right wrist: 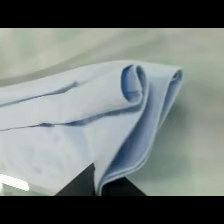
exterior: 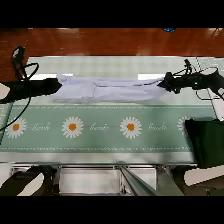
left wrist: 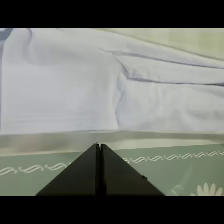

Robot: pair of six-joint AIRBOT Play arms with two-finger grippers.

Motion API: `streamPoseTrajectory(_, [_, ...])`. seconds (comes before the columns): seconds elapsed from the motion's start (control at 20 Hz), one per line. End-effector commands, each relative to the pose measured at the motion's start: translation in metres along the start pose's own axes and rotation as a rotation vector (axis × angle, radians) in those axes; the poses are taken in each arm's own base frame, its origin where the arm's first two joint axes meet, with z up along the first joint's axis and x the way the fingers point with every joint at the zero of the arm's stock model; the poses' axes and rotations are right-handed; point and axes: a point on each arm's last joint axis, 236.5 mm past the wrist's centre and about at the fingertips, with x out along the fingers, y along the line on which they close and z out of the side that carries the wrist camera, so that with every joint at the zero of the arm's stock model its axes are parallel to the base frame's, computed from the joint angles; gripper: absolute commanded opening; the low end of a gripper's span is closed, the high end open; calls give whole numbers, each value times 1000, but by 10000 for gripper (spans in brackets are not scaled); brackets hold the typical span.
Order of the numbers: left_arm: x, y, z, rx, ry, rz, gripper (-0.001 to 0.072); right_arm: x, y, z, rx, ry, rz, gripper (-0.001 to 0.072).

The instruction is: Fold the shirts.

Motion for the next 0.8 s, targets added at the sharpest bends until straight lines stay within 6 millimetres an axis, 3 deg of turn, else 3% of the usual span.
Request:
streamPoseTrajectory(0.0, [24, -40, 7, -26, -43, -95, 17, -50, 21, -13, -156, -17, -85, 18])
streamPoseTrajectory(0.2, [98, -115, -41, 81, 143, -186, 16, -110, 48, -62, -251, -116, -125, 18])
streamPoseTrajectory(0.4, [167, -185, -117, 131, 421, -249, 15, -147, 78, -115, -287, -208, -78, 18])
streamPoseTrajectory(0.55, [192, -233, -171, 231, 582, -305, 15, -162, 92, -139, -298, -230, -43, 18])
streamPoseTrajectory(0.75, [202, -279, -234, 215, 727, -354, 16, -173, 111, -145, -304, -267, 9, 18])
